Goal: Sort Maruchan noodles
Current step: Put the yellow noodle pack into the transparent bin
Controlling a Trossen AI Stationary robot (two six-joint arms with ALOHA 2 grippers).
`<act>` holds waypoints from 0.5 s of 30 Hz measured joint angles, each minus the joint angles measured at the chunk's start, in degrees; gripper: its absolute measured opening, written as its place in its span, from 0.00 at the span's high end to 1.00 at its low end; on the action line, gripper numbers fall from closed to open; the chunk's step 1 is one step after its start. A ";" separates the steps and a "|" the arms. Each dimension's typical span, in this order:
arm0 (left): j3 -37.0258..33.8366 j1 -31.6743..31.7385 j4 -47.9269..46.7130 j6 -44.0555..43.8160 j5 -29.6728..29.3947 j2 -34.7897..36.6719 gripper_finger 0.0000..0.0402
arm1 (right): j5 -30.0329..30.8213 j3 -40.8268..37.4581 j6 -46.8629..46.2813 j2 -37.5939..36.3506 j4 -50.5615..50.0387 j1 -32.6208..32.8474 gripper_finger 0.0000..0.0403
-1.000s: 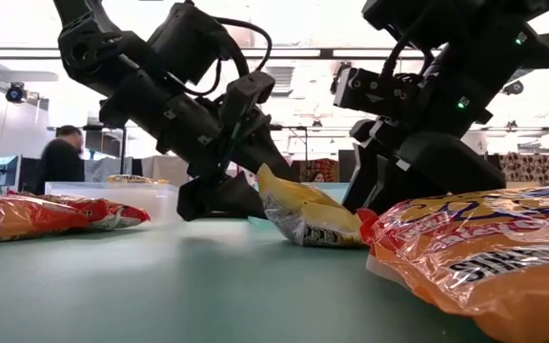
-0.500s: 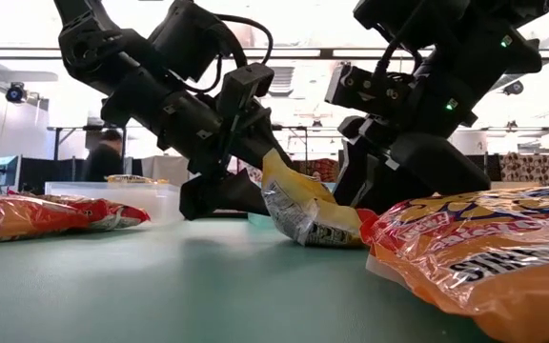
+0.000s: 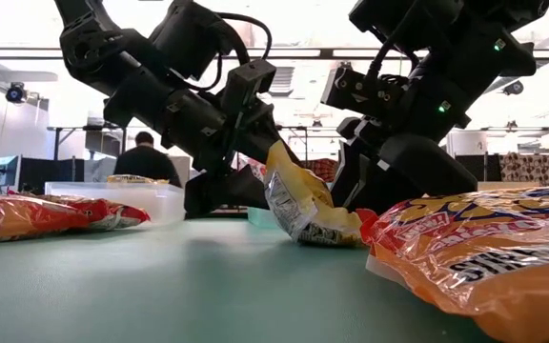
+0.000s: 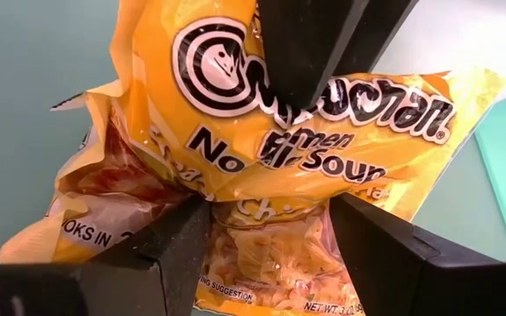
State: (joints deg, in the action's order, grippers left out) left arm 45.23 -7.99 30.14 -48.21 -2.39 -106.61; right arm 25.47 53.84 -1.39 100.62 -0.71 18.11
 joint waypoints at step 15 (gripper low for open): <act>0.00 1.44 -0.19 2.53 0.31 0.00 0.55 | 0.45 0.14 0.51 -0.02 -0.22 -0.04 0.44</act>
State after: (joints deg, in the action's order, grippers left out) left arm 45.23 -6.55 29.95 -45.68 -2.09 -106.61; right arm 25.92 53.99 -0.88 100.60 -0.93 18.06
